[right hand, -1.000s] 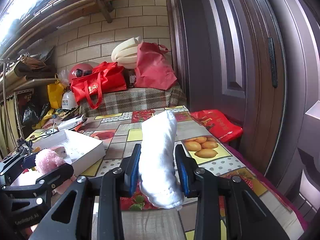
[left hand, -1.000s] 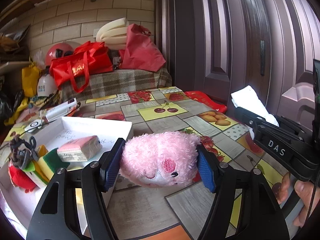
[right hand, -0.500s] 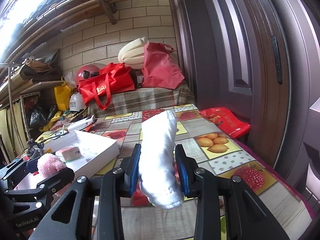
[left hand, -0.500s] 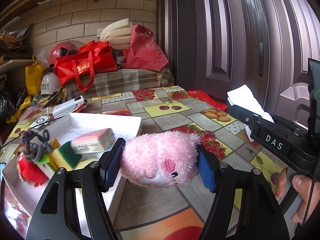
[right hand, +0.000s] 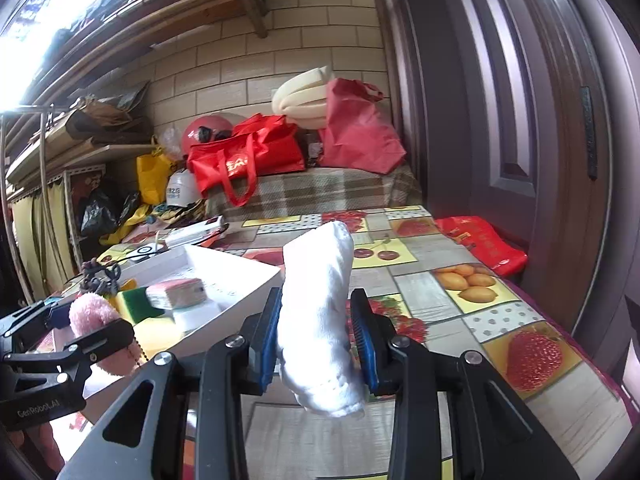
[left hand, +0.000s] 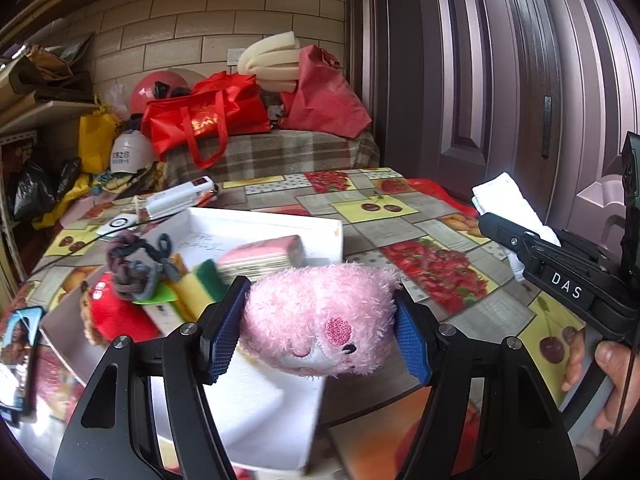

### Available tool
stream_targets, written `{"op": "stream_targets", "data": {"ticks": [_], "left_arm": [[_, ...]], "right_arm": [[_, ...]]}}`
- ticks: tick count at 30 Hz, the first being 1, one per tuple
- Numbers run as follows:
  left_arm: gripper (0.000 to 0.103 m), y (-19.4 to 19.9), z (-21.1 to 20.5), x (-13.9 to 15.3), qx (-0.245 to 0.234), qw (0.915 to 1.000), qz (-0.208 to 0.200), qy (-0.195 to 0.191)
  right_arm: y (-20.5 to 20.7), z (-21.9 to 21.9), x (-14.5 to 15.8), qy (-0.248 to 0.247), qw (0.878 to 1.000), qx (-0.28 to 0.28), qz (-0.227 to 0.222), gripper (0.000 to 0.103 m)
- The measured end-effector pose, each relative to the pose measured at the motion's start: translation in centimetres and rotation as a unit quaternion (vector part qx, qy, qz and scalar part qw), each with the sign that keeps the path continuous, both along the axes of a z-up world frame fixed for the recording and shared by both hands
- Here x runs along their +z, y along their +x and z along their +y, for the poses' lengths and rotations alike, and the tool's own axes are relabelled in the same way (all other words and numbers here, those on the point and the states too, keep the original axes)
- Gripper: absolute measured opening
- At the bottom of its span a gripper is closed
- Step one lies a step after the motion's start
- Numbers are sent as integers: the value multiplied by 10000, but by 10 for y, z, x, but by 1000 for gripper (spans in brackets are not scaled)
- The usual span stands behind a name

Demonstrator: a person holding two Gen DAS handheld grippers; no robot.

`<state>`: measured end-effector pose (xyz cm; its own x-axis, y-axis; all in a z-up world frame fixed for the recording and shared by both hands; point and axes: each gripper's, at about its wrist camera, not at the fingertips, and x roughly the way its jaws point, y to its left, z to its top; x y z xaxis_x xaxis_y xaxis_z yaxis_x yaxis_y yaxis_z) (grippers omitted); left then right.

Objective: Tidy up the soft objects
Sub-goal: 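Lift and carry the pink plush over the tray with left gripper while right gripper carries sock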

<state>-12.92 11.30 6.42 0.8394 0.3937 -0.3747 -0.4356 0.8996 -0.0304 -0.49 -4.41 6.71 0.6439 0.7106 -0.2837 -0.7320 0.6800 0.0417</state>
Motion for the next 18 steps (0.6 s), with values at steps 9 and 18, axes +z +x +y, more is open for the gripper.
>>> {"op": "stream_targets", "data": {"ticks": [9,18], "left_arm": [[68,-25,32,-1,416,9991,27,44],[68,-54,79,-6,1025,9947,34,-102]], "right_arm": [[-17,26,-2,-178,9992,352,-47,34],[-34,55,-6,-414,9965,719,-95,34]]}}
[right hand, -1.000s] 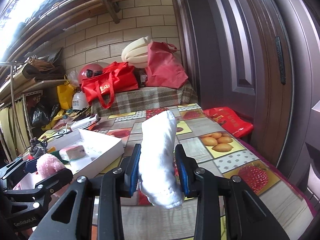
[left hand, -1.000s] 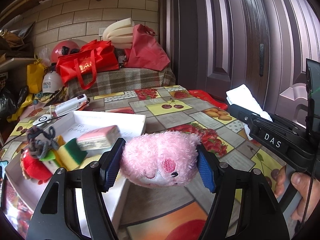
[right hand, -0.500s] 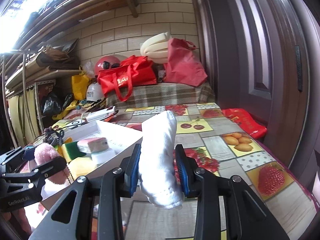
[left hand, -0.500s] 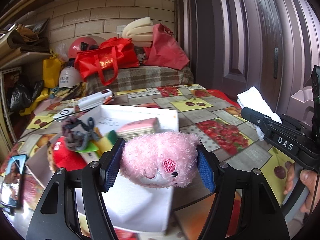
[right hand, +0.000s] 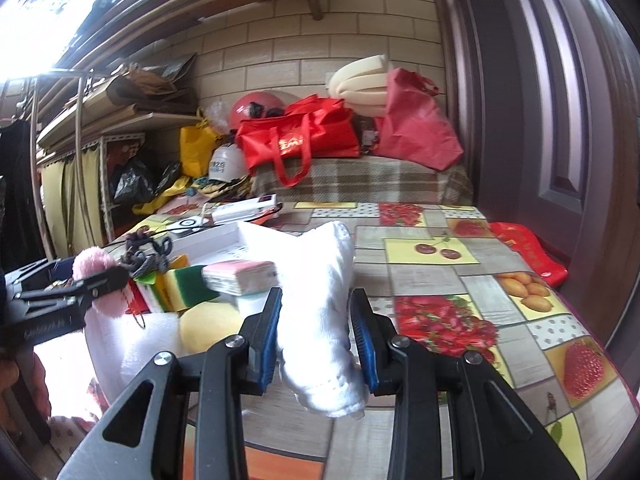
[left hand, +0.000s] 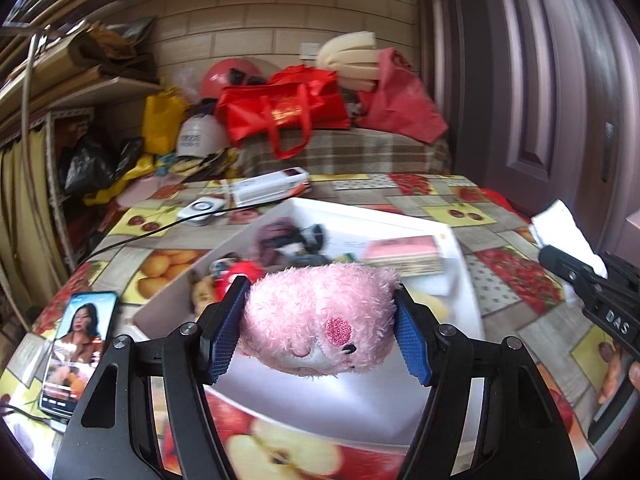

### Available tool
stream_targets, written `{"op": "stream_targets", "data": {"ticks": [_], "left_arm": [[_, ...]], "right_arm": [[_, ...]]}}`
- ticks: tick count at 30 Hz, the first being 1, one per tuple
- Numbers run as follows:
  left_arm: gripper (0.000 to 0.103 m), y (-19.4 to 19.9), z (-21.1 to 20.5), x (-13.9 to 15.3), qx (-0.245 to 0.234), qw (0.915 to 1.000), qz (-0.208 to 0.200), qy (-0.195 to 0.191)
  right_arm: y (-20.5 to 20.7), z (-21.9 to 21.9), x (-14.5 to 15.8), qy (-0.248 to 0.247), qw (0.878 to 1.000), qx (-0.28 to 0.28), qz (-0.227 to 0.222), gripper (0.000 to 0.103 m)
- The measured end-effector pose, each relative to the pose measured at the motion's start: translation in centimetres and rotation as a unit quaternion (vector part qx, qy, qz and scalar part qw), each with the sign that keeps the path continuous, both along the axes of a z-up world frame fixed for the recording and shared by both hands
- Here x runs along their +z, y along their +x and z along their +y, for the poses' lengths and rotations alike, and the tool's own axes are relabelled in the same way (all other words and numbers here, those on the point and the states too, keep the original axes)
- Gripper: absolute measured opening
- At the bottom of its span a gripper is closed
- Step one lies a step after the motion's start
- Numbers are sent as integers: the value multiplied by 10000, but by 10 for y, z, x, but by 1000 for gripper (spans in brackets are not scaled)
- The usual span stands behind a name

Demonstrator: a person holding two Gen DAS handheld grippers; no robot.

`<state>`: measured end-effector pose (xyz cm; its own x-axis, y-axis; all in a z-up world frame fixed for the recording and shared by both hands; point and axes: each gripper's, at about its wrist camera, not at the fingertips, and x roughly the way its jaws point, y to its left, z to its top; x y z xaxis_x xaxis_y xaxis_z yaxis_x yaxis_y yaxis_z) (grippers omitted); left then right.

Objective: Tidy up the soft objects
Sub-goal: 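Lift and carry the pink plush over the tray with left gripper while right gripper carries sock, then open the left gripper to drop the pink plush while right gripper releases the sock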

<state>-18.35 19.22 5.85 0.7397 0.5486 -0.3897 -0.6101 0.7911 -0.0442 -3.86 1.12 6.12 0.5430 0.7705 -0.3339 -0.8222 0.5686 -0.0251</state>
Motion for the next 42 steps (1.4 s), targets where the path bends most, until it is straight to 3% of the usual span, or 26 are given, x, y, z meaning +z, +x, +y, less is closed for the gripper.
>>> {"op": "stream_targets", "data": {"ticks": [11,23,32,36,42], "left_arm": [[68,-12,49,-12,313,9951,6,-942],[68,8,65,-13,224,9956,305,-854],[68,18,80,-17,264,9938,423,-994],[68,19,89,-19,308,9913,375,-1222],[68,29,92,-17,378,9917,409,-1158]], "right_arm": [[-24,45,-5,-330,9968,723,-85,34],[-20,98,-16,-740,9870,1303,576,34],[1,118,-23,-832,9833,1195,1095,34],[7,124,-23,-862,9843,1096,1087,34],[13,135,-21,-894,9863,928,1033,34]]}}
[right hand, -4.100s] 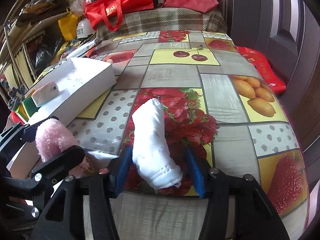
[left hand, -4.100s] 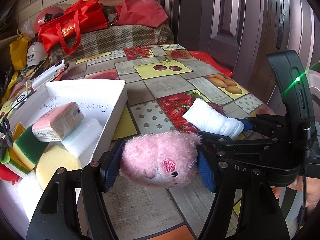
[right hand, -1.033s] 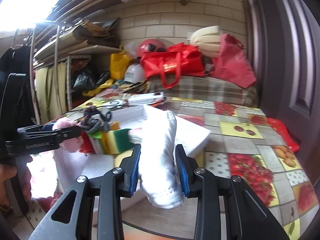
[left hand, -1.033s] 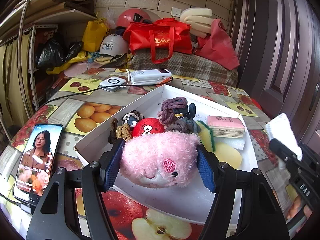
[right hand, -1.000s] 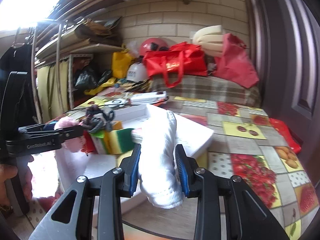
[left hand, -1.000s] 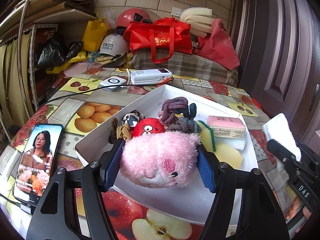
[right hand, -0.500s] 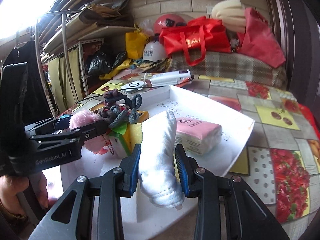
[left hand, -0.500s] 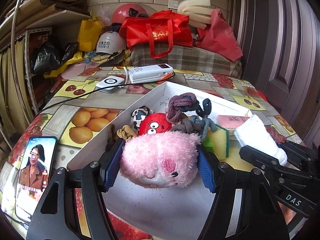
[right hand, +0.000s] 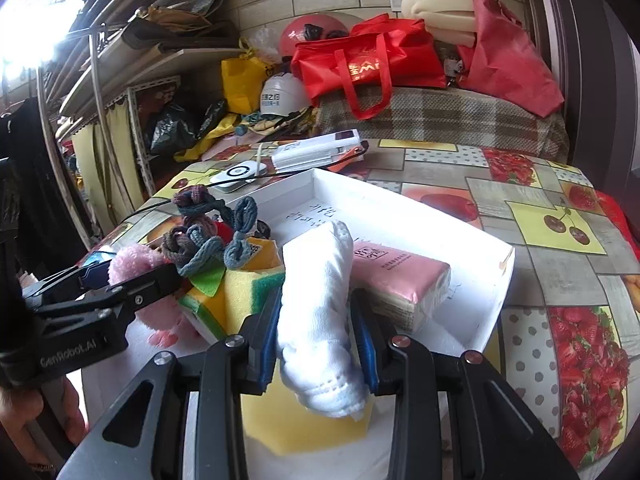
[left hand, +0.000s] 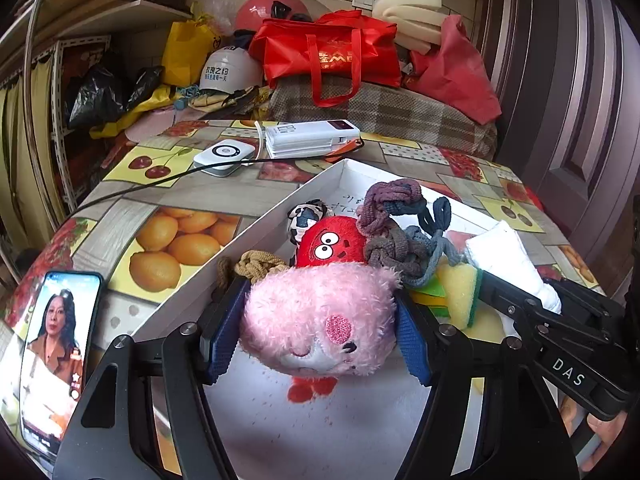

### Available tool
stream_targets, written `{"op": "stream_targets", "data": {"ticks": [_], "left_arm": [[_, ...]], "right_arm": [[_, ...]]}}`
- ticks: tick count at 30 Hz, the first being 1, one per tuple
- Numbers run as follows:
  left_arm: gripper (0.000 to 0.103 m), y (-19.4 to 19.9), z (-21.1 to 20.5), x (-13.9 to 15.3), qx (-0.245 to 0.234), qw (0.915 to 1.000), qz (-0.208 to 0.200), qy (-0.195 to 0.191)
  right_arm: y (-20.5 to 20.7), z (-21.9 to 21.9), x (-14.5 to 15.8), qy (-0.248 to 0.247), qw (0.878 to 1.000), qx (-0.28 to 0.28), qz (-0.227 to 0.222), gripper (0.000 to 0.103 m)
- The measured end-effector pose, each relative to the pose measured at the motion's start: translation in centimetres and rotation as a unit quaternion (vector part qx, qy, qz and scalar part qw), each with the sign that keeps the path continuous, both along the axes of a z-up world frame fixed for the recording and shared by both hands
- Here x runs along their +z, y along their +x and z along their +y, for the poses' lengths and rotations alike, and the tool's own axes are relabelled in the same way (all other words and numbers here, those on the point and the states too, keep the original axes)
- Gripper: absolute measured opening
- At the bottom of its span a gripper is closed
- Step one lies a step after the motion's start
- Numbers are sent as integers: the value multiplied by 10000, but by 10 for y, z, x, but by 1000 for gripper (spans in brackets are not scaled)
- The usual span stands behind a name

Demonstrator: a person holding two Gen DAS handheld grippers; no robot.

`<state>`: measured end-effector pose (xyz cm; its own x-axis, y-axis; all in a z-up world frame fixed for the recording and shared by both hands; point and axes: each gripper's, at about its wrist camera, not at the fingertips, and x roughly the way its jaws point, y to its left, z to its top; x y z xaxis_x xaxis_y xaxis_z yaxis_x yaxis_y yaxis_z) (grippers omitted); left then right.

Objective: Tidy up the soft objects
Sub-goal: 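Open the left gripper to drop the pink plush while right gripper releases the sock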

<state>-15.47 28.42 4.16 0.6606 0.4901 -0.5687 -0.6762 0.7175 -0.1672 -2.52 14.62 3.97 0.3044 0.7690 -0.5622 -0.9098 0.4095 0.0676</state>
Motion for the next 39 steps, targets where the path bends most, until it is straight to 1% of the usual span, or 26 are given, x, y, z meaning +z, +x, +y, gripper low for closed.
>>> {"op": "stream_targets", "data": {"ticks": [6,9,13,19,24,28,39], "left_arm": [[68,16,3,0,75,9999,69,45],[68,18,4,1,104,9999,88,71],[68,21,2,1,147,9996,144,179],[68,23,-6,1,130,9989,239,395],[68,26,-13,2,94,9975,354,597],[68,28,-17,2,78,9968,404,686],[68,29,-18,3,74,9966,418,710]], "right_arm": [[10,5,0,14,9997,-228,17,34],[12,3,0,43,9995,-299,35,34],[9,3,1,45,9995,-313,-38,34],[2,3,3,44,9991,-317,-267,34],[5,2,4,88,9991,-352,-230,34],[6,1,4,124,9989,-381,-228,35],[6,1,4,143,9989,-389,-232,36]]}}
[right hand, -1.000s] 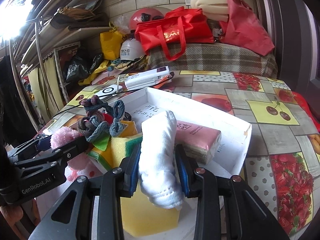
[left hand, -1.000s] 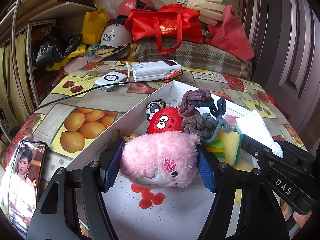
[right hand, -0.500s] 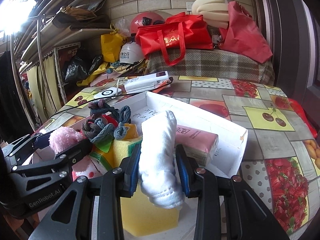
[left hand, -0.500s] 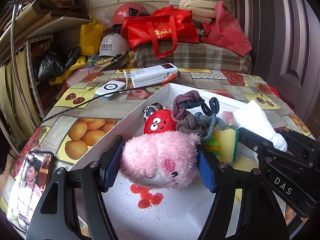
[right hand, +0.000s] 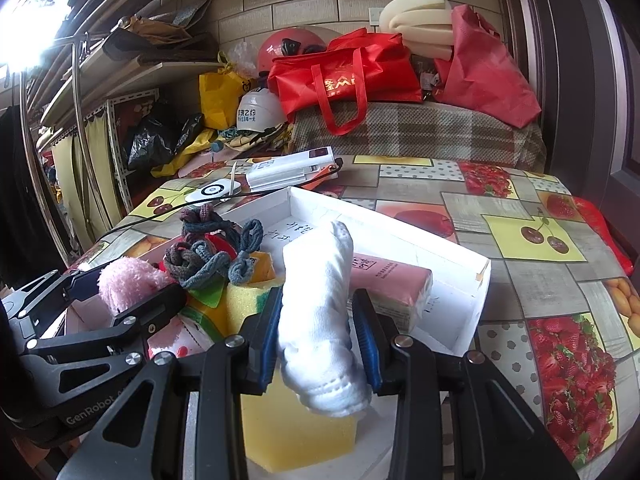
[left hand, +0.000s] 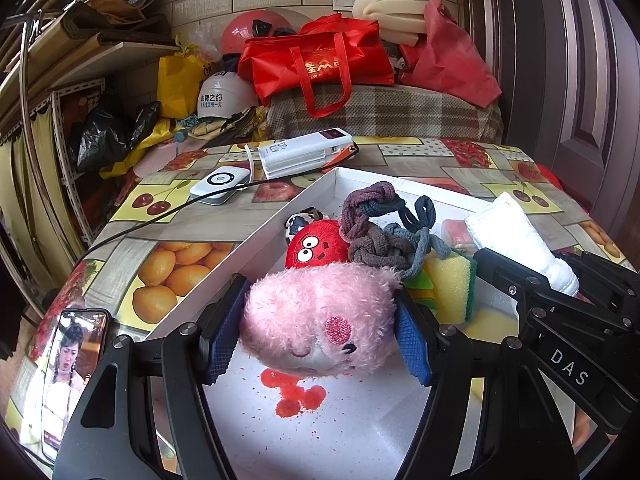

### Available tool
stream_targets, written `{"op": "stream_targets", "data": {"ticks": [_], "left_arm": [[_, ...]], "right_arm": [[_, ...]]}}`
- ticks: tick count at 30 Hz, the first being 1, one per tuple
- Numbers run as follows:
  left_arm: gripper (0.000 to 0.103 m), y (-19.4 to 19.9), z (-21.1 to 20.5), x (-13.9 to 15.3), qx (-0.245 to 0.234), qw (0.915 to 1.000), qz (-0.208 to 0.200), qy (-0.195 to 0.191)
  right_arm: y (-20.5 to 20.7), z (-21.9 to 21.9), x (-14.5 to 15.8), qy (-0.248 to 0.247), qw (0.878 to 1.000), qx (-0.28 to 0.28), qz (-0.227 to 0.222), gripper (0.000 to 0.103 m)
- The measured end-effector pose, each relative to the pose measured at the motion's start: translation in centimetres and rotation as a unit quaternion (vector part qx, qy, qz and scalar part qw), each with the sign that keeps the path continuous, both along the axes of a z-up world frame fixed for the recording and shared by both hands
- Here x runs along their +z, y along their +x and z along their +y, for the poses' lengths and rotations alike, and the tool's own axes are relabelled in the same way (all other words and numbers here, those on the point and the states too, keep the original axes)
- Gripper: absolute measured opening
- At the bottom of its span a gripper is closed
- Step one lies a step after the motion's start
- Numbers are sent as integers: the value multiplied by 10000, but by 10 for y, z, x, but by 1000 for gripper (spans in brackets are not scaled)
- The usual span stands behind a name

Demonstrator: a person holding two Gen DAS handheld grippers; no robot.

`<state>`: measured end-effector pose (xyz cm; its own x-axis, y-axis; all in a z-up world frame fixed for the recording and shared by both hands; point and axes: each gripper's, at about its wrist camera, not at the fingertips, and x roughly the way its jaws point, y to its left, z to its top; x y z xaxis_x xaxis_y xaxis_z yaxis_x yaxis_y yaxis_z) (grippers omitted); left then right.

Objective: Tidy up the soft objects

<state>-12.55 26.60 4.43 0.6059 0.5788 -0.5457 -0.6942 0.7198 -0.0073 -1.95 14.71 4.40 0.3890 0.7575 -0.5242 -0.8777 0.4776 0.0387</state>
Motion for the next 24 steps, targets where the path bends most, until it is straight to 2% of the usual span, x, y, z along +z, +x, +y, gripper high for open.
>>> {"op": "stream_targets", "data": {"ticks": [4,6,8,10,12,16,20,24], "left_arm": [[70,0,0,0,8,10000,-7,11],[73,-1,-2,1,58,10000,-24,75],[79,-4,-4,3,170,9997,-39,184],[82,-8,-5,6,349,9989,-66,300],[91,-14,-4,8,527,9979,-130,361],[101,-20,1,8,748,9965,-197,327],[101,-25,2,9,837,9955,-294,324],[101,-34,-4,13,837,9938,-518,521]], "right_arm": [[1,-3,4,53,9999,-93,-34,36],[1,-6,6,104,9998,-160,-75,42],[-1,-8,7,147,9995,-225,-154,62],[-2,-11,9,217,9989,-348,-220,69],[0,-14,10,293,9987,-374,-205,79],[-2,-17,11,407,9979,-402,-296,81],[-8,-19,13,502,9969,-401,-459,87],[-16,-28,16,766,9939,-449,-657,89]]}}
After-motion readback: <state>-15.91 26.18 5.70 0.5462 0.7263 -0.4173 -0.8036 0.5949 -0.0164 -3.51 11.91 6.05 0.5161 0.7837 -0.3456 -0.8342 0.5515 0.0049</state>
